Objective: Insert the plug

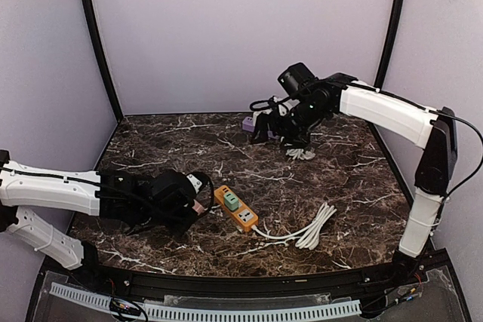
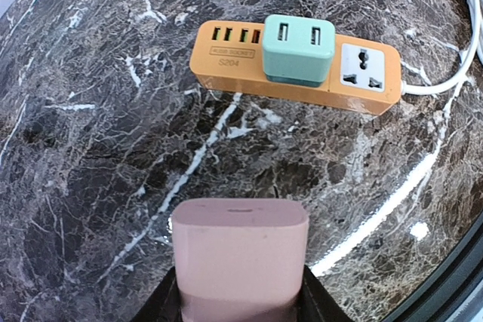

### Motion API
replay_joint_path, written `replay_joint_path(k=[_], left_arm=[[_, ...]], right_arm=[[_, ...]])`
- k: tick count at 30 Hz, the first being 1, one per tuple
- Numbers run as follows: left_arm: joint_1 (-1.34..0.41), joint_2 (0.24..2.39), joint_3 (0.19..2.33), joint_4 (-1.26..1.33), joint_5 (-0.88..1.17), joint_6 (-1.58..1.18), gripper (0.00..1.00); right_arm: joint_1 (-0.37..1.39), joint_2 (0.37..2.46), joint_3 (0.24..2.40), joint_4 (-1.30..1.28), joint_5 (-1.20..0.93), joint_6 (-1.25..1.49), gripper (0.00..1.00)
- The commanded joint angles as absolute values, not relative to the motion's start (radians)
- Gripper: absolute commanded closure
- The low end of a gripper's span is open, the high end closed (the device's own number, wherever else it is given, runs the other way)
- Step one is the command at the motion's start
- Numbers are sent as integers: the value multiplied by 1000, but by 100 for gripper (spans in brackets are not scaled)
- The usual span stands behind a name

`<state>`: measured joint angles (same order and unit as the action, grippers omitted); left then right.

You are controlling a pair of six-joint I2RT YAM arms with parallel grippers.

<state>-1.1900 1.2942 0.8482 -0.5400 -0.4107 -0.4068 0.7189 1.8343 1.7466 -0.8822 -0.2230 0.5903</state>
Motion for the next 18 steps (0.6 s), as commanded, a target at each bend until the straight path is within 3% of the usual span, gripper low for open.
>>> replay_joint_path(k=[1,18], left_arm=[[-1146,1229,826,-523,-439,-300,99],[-1088,973,637,-142,-340,-8,99]], right_arm=[[719,1789,1729,-781,-311,618,1],[774,1752,1707,-702,-444,607,1]])
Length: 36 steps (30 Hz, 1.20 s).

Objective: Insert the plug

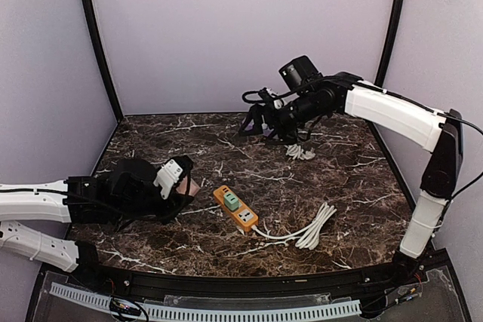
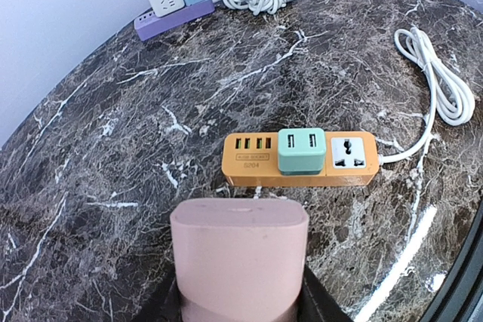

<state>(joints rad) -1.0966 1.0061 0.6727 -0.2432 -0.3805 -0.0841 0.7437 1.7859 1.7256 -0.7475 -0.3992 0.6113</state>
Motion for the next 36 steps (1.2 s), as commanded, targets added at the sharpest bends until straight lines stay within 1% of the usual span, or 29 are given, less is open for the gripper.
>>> replay_joint_path(k=[1,8,12,17,21,27,33,36], left_arm=[[-1086,957,623,-132,-325,-7,99],[-1079,835,528,-12,-273,88,99],[-1074,784,476,56,-203,155,99],[-1063,779,454,90,-162,186,99],[-1054,816,470,102,-138,189,99],[-1048,894,500,119,-126,180,99],[-1048,922,516,131,-137,174,99],[-1048,934,522,131,-126,173,99]], right_arm=[[781,1755,1707,-697,-451,606,1],[827,1786,1737,-670,-515,595,1],[869,1824,1765,-665,-558,584,1],[915,1864,1787,-678,-567,594,1],[945,1885,1796,-683,-557,612,2],[991,1927,1820,-689,-561,630,7],[1028,1957,1814,-689,-550,648,12],[1037,1975,1818,-689,-548,657,18]])
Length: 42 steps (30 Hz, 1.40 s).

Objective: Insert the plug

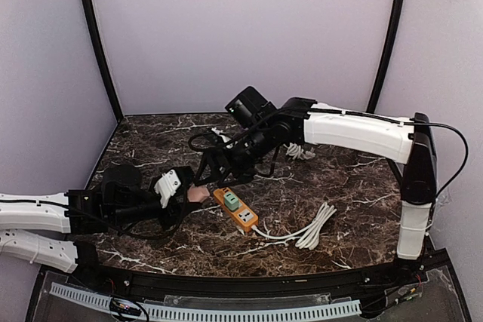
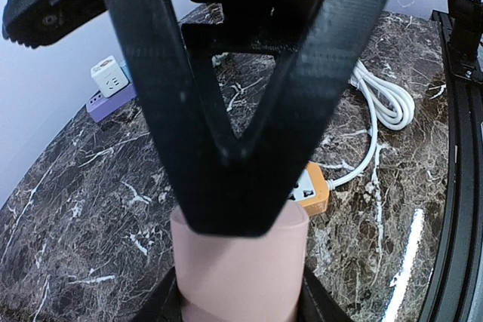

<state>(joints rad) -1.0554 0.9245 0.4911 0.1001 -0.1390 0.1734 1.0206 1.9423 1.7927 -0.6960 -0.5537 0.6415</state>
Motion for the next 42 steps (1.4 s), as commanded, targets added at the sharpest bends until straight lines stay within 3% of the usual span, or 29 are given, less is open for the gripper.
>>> replay_joint_path(k=[1,21,36,42], left_arm=[[-1048,938,524,131,-124,172,99],[-1048,974,532,141,-164,157,99],[-1048,977,531,141,-173,153,99],[-1049,977,532,141,-164,156,99]], right_arm=[[1039,1982,1820,-689,-548,660,20],[1052,2058,1880,-700,-578,672,53],[1057,2076,1890,-696,-595,681,67],[1060,2081,1889,-694,-607,681,88]])
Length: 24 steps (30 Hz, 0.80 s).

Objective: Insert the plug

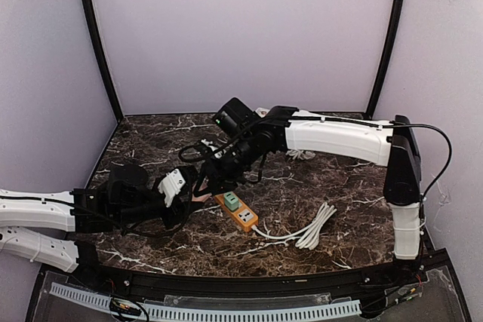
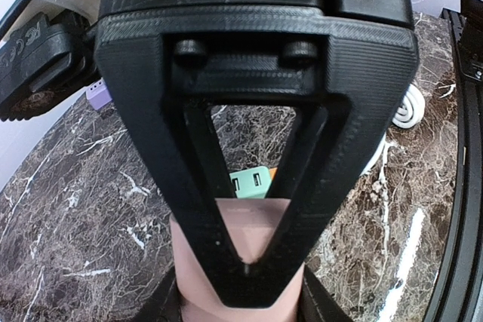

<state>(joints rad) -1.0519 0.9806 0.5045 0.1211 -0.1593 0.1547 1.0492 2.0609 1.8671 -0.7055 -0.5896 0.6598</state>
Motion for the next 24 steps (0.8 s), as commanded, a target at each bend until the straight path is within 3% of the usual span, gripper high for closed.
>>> replay_joint_path(k=[1,2,5,7,10,13,15,16,19,24], left_arm=[[-1048,977,533,140,-163,157,99],[-1048,977,533,140,-162,158,99],[-1048,975,531,137,-164,156,98],[-1048,971,531,134,-159,156,91],[-1048,961,530,123,-145,164,70],[-1048,948,526,114,-134,167,56],[-1048,936,526,106,-133,167,32],[-1048,930,525,100,-132,170,29],[-1048,918,529,84,-129,173,4],[-1048,895,539,49,-127,175,1]], right_arm=[[1061,2081,1888,-694,-608,680,93],[1062,2080,1887,-693,-609,681,99],[1066,2078,1881,-692,-611,683,100],[1067,2076,1877,-692,-613,684,100],[1067,2074,1876,-692,-603,689,100],[1066,2071,1878,-692,-590,690,100],[1067,2071,1882,-693,-584,690,100],[1067,2071,1883,-693,-581,690,100],[1067,2068,1888,-700,-564,690,100],[1058,2065,1907,-735,-518,674,100]])
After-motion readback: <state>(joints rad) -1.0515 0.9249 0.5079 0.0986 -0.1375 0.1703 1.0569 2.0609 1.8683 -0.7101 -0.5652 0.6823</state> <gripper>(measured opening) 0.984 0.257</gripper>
